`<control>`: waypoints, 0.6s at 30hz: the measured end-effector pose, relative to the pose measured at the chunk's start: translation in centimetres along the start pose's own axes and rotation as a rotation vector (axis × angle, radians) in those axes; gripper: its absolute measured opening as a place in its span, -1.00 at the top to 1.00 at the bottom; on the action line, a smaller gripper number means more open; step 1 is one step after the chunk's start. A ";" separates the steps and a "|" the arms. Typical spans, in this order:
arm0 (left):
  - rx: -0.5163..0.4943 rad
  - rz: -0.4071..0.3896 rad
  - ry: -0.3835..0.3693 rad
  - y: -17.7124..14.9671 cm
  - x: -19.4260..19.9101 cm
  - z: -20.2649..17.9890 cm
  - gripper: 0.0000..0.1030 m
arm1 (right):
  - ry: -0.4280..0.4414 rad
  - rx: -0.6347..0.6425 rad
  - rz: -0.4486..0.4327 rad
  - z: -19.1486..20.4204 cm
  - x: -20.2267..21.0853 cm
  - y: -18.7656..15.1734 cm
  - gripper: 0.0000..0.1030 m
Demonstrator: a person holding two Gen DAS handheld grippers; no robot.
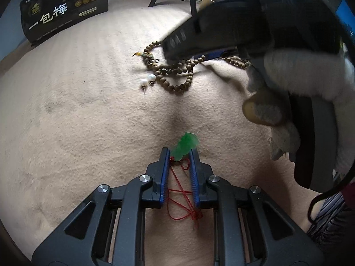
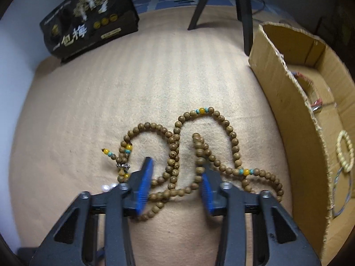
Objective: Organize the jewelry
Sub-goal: 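Grasp the green jade pendant with the left tool while the right grasps the wooden bead strand, then lift and carry the pendant in the left tool while the right carries the beads over the box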
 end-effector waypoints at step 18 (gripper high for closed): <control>0.091 -0.077 0.010 0.5 3.8 2.8 0.68 | 0.123 0.061 -0.051 -0.8 5.4 -1.2 0.80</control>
Point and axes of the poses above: each gripper's, at about its wrist camera, not at the fingertips, and x roughly against the way its jaws point, z to its left, y to its top, the point moved 4 cm from there along -x, roughly the way its jaws point, and after that the axes turned 6 degrees about -x, right-handed, at the moved point
